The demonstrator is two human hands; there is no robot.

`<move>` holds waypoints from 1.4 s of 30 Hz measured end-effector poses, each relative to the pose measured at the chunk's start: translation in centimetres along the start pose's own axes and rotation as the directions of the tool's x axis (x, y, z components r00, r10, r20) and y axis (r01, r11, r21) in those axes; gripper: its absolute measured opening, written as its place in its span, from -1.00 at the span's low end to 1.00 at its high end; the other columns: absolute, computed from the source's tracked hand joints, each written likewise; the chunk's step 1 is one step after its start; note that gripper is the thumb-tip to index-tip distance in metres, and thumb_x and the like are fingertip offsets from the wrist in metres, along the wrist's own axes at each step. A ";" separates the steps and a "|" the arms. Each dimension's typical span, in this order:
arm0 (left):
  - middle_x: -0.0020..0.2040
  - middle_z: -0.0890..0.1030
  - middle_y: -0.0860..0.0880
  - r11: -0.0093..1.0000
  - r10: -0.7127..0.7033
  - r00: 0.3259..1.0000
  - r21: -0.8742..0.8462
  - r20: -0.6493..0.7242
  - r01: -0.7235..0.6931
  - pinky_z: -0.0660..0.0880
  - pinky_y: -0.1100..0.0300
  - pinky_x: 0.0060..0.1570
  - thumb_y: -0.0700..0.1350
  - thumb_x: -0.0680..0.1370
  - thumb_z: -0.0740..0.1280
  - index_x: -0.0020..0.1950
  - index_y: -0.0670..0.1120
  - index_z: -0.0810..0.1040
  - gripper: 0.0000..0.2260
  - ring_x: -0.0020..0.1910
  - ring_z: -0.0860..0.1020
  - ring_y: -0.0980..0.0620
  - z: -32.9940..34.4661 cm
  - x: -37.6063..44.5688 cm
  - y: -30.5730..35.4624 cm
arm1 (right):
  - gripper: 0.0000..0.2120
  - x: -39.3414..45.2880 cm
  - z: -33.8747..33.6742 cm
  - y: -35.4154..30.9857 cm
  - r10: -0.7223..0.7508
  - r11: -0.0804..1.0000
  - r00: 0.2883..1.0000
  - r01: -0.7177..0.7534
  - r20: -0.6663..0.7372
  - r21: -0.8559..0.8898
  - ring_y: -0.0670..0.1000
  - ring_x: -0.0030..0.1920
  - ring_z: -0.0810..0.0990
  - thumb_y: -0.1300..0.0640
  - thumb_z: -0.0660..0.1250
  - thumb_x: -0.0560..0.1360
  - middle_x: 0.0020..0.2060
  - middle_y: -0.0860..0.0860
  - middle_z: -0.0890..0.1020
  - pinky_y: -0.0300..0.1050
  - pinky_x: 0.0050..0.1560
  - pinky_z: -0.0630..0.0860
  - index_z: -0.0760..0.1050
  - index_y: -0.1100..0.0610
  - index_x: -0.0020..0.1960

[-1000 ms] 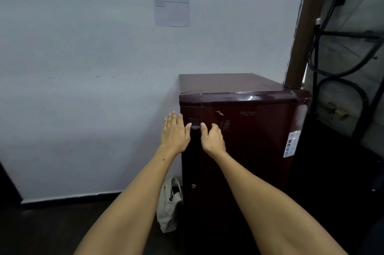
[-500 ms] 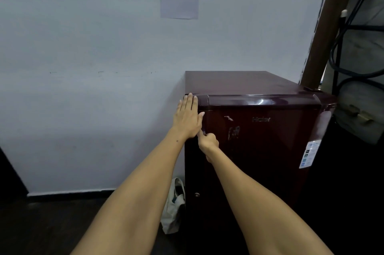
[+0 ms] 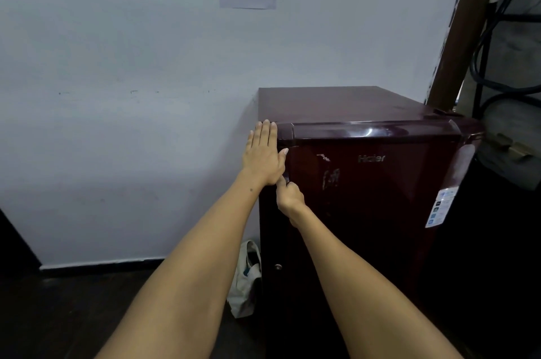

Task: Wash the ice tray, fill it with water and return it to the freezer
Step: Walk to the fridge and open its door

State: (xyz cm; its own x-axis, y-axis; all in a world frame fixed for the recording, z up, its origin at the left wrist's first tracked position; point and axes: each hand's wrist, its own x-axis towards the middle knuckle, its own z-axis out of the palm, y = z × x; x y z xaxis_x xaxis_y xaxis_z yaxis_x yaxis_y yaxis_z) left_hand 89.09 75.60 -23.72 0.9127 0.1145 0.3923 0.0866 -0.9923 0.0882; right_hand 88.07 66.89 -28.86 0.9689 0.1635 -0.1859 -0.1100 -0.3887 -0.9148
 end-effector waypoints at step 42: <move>0.56 -0.25 -0.15 0.986 -0.136 0.979 0.072 -0.149 0.148 -0.31 0.01 0.50 0.05 0.66 -0.07 0.54 -0.17 -0.26 -0.42 0.53 -0.30 -0.07 -3.8 -16.7 11.4 | -0.40 -13.6 -9.3 7.6 -0.086 0.996 0.982 0.078 0.169 0.048 0.15 0.37 0.38 -0.19 -0.06 0.62 0.37 0.16 0.42 0.02 0.37 0.31 0.31 0.20 0.44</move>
State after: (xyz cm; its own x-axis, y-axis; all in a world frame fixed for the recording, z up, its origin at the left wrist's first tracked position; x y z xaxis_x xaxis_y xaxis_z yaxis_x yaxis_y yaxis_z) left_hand 73.28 62.56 -25.82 0.8227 0.2541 0.5085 0.2490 -0.9652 0.0795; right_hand 76.13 53.28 -30.00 0.9234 0.3467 -0.1647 -0.0442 -0.3303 -0.9429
